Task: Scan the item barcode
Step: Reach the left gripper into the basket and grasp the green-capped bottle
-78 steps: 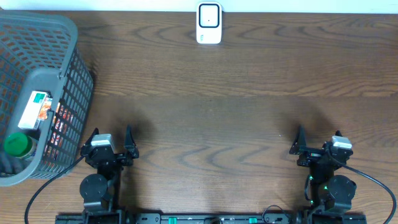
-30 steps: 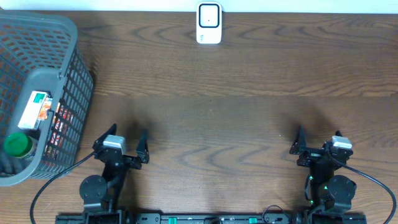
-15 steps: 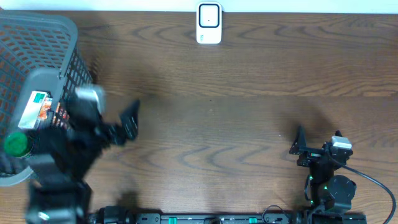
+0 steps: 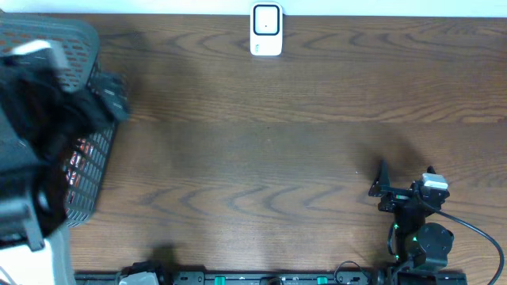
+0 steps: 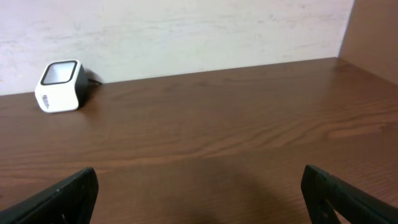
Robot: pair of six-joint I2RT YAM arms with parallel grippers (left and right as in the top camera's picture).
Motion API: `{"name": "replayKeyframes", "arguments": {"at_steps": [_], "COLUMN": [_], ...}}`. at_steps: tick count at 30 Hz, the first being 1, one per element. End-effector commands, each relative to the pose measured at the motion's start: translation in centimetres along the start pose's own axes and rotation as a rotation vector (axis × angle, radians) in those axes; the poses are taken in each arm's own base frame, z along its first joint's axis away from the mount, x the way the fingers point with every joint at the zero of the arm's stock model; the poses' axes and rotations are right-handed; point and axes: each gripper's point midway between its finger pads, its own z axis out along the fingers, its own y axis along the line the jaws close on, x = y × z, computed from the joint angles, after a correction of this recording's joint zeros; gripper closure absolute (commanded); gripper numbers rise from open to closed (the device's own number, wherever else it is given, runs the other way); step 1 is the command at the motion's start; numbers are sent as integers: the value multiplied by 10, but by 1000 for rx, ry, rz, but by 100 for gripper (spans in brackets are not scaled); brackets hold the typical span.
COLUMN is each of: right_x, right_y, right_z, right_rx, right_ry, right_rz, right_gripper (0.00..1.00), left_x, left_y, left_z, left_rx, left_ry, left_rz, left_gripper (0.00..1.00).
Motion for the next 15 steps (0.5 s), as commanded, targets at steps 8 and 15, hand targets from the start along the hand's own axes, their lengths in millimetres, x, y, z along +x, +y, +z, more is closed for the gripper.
{"name": "replayKeyframes", "arguments": {"at_steps": [8, 15], "right_x": [1, 1], "right_y": [0, 0], "right_z": [0, 0], "right_rx": [-2, -1], "right_ry": [-1, -1], "right_rz": [-13, -13], "right_gripper": [1, 1], "left_x": [-24, 19], "left_y": [155, 243], "left_z": [-1, 0], "left_rx": [-478, -808], "left_ry": [-45, 53], "left_rz": [-552, -802], "left_gripper": [2, 2]}}
